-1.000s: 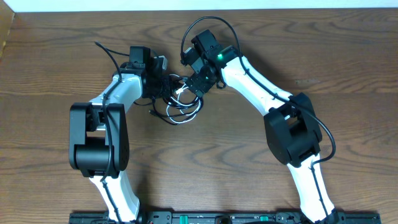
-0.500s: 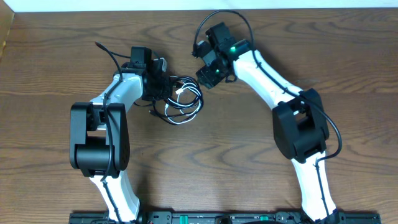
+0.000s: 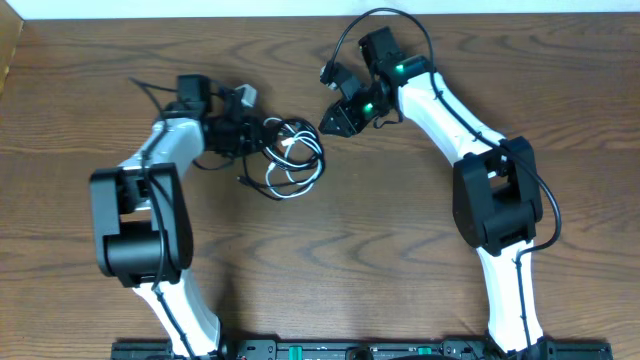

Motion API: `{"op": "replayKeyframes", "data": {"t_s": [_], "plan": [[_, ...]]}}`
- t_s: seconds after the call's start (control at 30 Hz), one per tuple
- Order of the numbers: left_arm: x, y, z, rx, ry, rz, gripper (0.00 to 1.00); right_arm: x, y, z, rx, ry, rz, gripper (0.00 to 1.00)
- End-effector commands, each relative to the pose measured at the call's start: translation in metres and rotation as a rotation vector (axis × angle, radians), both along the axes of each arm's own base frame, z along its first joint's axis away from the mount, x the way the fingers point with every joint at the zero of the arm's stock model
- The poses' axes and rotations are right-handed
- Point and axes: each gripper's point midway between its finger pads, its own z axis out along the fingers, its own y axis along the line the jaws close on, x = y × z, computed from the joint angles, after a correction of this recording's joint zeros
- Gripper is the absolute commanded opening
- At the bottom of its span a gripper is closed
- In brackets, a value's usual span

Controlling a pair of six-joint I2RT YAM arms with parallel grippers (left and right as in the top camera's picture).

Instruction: Untangle cables

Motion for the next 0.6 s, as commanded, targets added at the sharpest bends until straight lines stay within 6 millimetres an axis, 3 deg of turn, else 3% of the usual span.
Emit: {"op": "replayKeyframes", "data": {"t_s": [0.0,0.2,0.37,0.57], "plan": [[-0.001,-0.003,0.027,-0.179,-0.035,-0.038,0.08,-0.014,0.012,0.017,0.140,0.031,0.084,0.40],[-0.004,-0.009,0.030,-0.186,-0.078,-0.094,0.08,-0.019,0.019,0.012,0.121,0.033,0.096,0.33],[-0.002,-0.002,0.006,-0.024,-0.044,-0.065,0.07,-0.021,0.021,0.000,0.041,0.012,0.087,0.36],[-0.004,-0.015,-0.002,0.043,-0.041,-0.092,0.07,-0.023,0.023,-0.017,-0.096,-0.036,0.076,0.34]]}}
